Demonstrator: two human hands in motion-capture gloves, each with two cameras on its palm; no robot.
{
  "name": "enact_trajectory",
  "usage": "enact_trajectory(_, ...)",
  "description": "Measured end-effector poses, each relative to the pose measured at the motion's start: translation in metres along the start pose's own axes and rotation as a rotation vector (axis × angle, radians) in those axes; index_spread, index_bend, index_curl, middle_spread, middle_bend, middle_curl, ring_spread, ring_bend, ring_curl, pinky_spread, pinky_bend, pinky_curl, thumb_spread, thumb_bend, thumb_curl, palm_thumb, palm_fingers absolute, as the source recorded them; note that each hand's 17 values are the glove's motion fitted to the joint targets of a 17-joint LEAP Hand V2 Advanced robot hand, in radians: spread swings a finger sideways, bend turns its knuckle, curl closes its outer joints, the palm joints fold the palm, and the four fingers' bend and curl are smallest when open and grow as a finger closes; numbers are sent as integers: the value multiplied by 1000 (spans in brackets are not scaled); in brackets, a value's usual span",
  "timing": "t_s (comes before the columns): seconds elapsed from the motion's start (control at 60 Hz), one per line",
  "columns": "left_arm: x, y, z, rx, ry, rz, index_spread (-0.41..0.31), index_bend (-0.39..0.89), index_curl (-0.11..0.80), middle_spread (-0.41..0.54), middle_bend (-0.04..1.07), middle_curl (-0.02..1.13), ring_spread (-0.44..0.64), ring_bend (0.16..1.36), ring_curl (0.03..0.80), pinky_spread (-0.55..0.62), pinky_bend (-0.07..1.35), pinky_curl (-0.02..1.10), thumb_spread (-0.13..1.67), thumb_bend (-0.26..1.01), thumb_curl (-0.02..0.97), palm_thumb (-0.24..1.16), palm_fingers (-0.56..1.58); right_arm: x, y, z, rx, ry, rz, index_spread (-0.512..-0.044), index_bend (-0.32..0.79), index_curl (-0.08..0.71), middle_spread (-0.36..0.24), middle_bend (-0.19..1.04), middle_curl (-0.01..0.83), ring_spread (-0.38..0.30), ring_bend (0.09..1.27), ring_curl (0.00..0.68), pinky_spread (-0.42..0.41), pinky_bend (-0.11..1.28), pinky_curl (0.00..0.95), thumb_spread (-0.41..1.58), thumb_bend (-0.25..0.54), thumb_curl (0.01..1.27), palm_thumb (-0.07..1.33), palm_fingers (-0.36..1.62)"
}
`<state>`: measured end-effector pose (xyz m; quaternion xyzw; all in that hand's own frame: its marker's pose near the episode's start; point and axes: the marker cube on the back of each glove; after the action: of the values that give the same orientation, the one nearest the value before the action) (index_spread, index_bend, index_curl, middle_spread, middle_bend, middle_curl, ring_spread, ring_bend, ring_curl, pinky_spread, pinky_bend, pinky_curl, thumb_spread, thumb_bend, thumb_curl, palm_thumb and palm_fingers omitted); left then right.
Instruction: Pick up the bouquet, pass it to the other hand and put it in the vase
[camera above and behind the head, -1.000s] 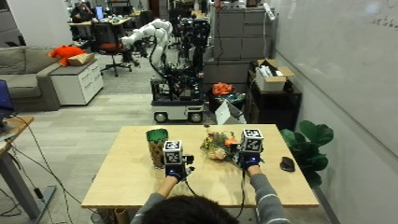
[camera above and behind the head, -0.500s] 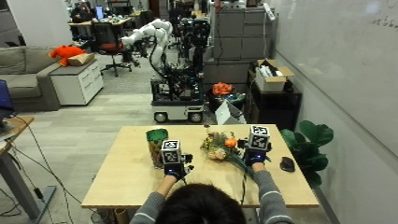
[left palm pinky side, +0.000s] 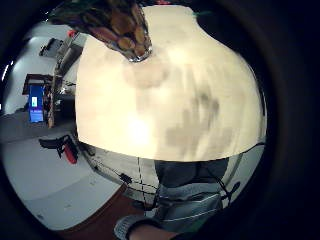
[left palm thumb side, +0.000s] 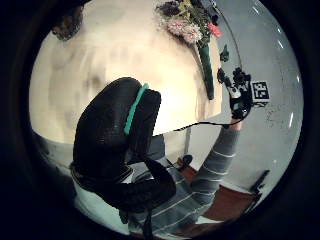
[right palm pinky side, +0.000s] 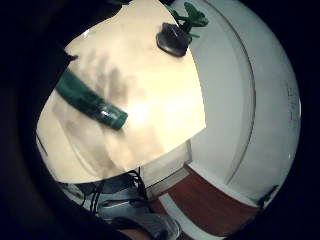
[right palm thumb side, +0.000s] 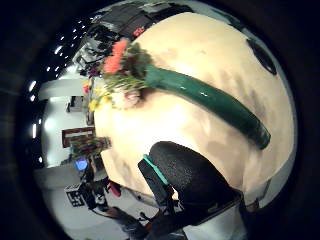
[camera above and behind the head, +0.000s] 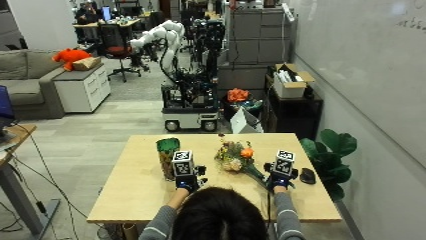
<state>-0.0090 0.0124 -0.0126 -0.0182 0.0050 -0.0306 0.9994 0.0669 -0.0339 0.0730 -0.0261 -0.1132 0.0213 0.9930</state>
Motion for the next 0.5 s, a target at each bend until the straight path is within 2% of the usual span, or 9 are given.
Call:
enact_trajectory(0.033,2,-1,2,7,15,20,-47,147,303,122,184,345,223,482,277,292,292,343,1163,-19,272,186,308,16,-5,6,77,87,169,-387,104,153,-42,238,331,82,445,285,241,537,359,1006,-25,252,264,66)
enact_trajectory(0.067,3,-4,6,-5,21,23,-47,147,304,122,184,346,223,482,278,292,292,344,1163,-19,273,186,307,28,-6,12,97,136,278,-386,106,153,-40,240,333,83,448,286,240,536,359,999,-26,256,265,63)
enact_trajectory(0.2,6,5,4,-25,27,29,-47,147,306,122,184,348,223,481,280,292,290,349,1163,-19,276,185,307,52,-8,41,42,162,410,-385,114,155,-33,240,338,80,450,288,240,544,360,972,-27,270,268,51)
enact_trajectory(0.267,7,4,8,-42,32,12,-47,148,307,122,185,349,229,478,282,293,290,351,1163,-19,277,185,305,59,-9,54,14,161,428,-385,115,158,-36,235,338,85,448,286,239,551,361,957,-30,274,266,44)
enact_trajectory(0.367,10,4,11,-52,29,13,-47,147,308,122,184,350,231,476,284,293,288,353,1163,-19,278,184,305,64,-12,66,71,73,423,-392,134,167,-37,219,336,87,436,284,241,556,360,944,-23,285,288,31)
enact_trajectory(0.4,11,4,12,-68,27,25,-47,147,309,122,184,351,232,476,284,293,288,354,1166,-18,279,185,305,65,-11,68,101,46,428,-397,168,183,-43,206,333,87,425,280,240,536,353,951,-15,288,310,46)
enact_trajectory(0.467,12,4,13,-68,25,24,-47,147,309,122,184,351,232,475,286,293,287,355,1168,-18,279,185,305,65,-9,68,134,52,428,-417,346,249,-78,212,335,72,339,252,235,419,319,1012,46,307,445,165)
enact_trajectory(0.5,12,3,12,-66,21,3,-47,147,309,122,184,352,233,475,286,293,287,356,1169,-18,280,185,305,59,-14,66,174,33,364,-411,391,269,-92,208,335,56,331,248,233,372,306,1034,67,315,503,239)
